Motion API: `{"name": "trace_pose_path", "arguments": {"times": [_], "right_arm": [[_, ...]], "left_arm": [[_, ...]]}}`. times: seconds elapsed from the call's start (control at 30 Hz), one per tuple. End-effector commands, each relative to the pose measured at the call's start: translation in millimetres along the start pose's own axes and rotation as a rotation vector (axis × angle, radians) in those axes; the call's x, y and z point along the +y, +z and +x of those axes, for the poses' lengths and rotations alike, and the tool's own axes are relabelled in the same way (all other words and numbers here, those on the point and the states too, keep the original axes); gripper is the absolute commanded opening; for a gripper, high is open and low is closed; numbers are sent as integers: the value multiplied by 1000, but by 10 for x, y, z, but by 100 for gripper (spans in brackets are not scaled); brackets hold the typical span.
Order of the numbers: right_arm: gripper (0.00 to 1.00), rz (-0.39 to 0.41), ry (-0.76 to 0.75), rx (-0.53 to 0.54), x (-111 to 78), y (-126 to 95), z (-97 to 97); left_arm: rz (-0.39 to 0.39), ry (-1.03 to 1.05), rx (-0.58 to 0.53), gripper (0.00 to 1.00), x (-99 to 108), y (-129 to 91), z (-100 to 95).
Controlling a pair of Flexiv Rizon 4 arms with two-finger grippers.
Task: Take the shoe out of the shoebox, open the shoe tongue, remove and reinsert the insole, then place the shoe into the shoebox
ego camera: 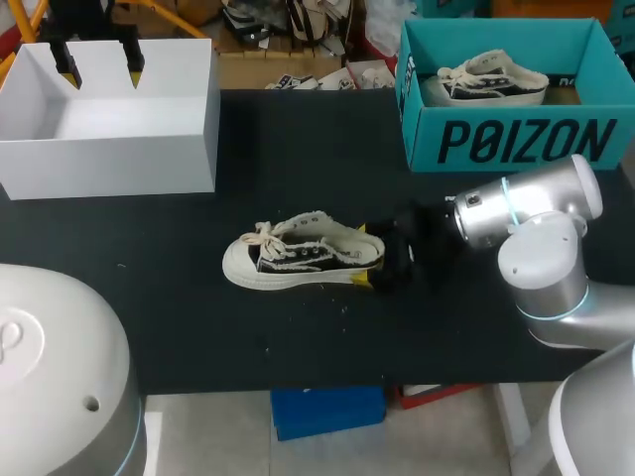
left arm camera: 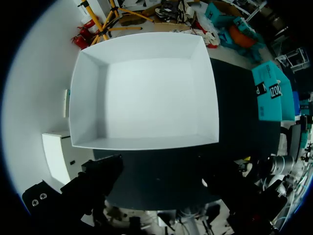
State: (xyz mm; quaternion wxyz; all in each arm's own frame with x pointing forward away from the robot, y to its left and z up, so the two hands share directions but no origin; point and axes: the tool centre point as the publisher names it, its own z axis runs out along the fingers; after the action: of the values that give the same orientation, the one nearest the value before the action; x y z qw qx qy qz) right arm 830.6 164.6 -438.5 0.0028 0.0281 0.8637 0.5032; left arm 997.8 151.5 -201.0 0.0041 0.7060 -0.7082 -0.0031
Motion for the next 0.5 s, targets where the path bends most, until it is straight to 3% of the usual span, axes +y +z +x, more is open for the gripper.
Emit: {"name": "trace_pose_path", "arguments": {"times": [0.03, 0.23, 0.5], "right_arm": [[0, 2, 1, -1, -4, 27, -14], [0, 2, 1, -1, -4, 27, -14], [0, 2, 1, -1, -4, 27, -14]], "left_arm": [[-13, -15, -26, 100, 98, -59, 97], [-45, -23, -43, 100, 424, -129, 324], [-67, -26, -76, 100, 891, -38, 698]]}}
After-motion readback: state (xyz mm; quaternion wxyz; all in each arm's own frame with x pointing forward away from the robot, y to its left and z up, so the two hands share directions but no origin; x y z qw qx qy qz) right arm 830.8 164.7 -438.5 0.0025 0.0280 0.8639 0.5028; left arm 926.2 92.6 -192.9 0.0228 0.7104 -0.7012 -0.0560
